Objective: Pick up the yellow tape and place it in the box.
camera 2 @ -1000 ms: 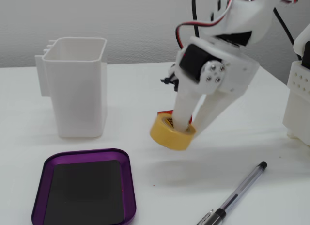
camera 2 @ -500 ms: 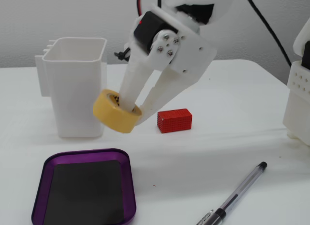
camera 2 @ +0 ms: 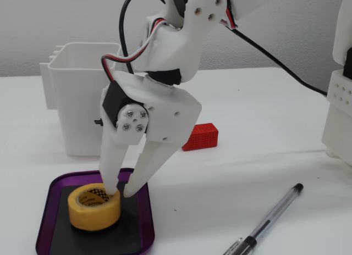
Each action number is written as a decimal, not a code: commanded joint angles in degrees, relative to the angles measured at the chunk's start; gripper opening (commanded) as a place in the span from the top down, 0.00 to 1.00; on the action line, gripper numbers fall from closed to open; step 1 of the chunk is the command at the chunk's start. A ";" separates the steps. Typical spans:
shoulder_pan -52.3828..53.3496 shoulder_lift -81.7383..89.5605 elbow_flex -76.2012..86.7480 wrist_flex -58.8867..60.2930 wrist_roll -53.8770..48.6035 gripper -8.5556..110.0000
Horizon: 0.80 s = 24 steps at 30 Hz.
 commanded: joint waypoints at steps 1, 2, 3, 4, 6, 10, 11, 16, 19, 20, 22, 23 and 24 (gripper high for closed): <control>0.26 0.62 -2.02 -0.26 -0.18 0.86; 0.26 0.79 -2.20 0.00 0.18 0.85; 0.53 1.14 -2.55 1.58 0.26 0.84; 0.79 2.11 -2.81 4.04 0.26 0.84; 0.88 5.45 -4.22 8.26 0.26 0.84; 0.62 16.88 -5.45 17.49 0.35 0.83; 0.44 20.74 -5.45 19.51 0.00 0.83; 0.97 40.87 -4.22 25.93 -0.09 0.83; 1.05 52.38 1.14 28.92 0.26 0.83; 1.05 56.07 3.69 29.44 0.26 0.83; 1.05 63.37 10.20 29.53 0.00 0.83; 1.05 66.97 13.89 29.53 0.18 0.83; 1.05 70.66 18.02 29.53 0.18 0.83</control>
